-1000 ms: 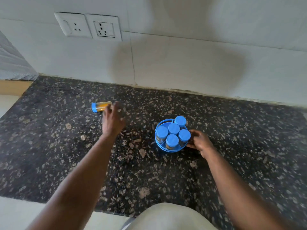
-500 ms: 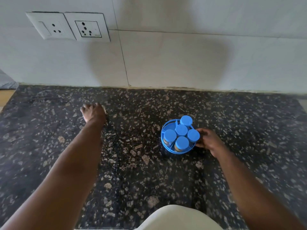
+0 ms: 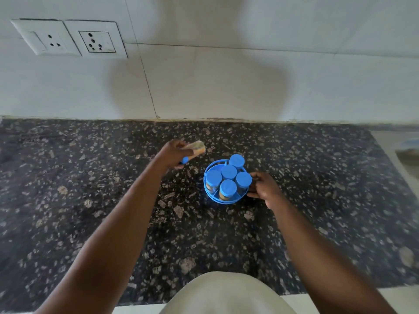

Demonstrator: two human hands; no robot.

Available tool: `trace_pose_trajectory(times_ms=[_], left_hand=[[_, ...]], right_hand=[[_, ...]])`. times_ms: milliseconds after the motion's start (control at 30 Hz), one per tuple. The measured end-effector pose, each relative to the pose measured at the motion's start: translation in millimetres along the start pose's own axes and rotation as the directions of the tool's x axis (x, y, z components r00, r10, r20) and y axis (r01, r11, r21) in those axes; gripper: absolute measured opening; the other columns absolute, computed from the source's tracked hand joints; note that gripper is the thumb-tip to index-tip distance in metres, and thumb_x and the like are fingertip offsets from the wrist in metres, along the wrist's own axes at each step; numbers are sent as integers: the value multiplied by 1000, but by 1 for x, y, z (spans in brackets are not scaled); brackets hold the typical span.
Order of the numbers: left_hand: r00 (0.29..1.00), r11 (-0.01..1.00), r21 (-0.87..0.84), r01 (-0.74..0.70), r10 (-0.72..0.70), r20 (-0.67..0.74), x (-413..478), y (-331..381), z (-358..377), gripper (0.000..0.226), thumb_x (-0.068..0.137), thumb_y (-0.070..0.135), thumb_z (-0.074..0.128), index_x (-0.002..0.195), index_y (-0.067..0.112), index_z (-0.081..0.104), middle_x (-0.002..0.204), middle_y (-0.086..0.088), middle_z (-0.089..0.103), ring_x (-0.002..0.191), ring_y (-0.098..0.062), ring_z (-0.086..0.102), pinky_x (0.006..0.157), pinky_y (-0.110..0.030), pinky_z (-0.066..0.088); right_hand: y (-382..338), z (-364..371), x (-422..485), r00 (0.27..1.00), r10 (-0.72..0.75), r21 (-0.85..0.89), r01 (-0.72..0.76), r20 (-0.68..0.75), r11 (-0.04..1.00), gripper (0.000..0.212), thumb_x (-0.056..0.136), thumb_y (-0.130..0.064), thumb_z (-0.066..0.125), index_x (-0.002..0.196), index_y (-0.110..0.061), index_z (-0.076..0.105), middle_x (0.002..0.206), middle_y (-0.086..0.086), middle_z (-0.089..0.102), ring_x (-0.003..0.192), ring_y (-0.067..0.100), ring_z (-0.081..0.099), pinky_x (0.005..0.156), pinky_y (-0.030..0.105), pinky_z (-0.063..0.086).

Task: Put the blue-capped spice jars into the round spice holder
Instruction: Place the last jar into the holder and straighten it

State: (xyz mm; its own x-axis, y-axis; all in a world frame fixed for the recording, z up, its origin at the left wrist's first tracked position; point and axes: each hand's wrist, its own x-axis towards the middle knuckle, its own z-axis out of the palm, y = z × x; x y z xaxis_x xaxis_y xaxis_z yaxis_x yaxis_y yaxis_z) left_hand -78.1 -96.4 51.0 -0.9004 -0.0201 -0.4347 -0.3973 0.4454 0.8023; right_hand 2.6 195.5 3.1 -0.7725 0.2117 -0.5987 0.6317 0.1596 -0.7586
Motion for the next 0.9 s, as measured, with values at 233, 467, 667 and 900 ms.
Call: trace_pose_trajectory(times_ms=[233,467,667,900], left_hand=[[987,969,191,-159,154,42,-12,17,44,51,77,26,74,122,14,52,104,-13,66,84,-29,67,70,-41,56],[931,841,402,-362,309,193,-19,28,63,60,77,23,78,133,23,56,131,-4,61,113,-23,60,90,-35,50],[918,803,451,-389,295,267,-19,32,72,62,80,28,76,137,26,54,135,-4,61,117,-23,60,96,-37,50],[930,865,379,-330,228,288,-18,35,79,46,91,30,62,136,27,55,132,-5,63,113,-22,62,94,-39,52]], right_hand=[[9,-7,-7,1000,4,-3,-4,-16,1000,26,96,-7,41,113,-9,62,105,17,72,84,24,70,67,37,61],[12,-11,-9,1000,-5,15,5,-13,1000,25,97,-7,42,112,-10,62,104,13,71,96,28,70,76,42,62],[16,-12,0,1000,2,1,-2,-10,1000,24,97,-9,44,108,-14,64,105,12,71,86,22,70,69,38,62],[16,-14,1,1000,0,9,0,6,1000,24,97,-9,43,110,-11,63,102,12,70,85,22,68,72,38,62]])
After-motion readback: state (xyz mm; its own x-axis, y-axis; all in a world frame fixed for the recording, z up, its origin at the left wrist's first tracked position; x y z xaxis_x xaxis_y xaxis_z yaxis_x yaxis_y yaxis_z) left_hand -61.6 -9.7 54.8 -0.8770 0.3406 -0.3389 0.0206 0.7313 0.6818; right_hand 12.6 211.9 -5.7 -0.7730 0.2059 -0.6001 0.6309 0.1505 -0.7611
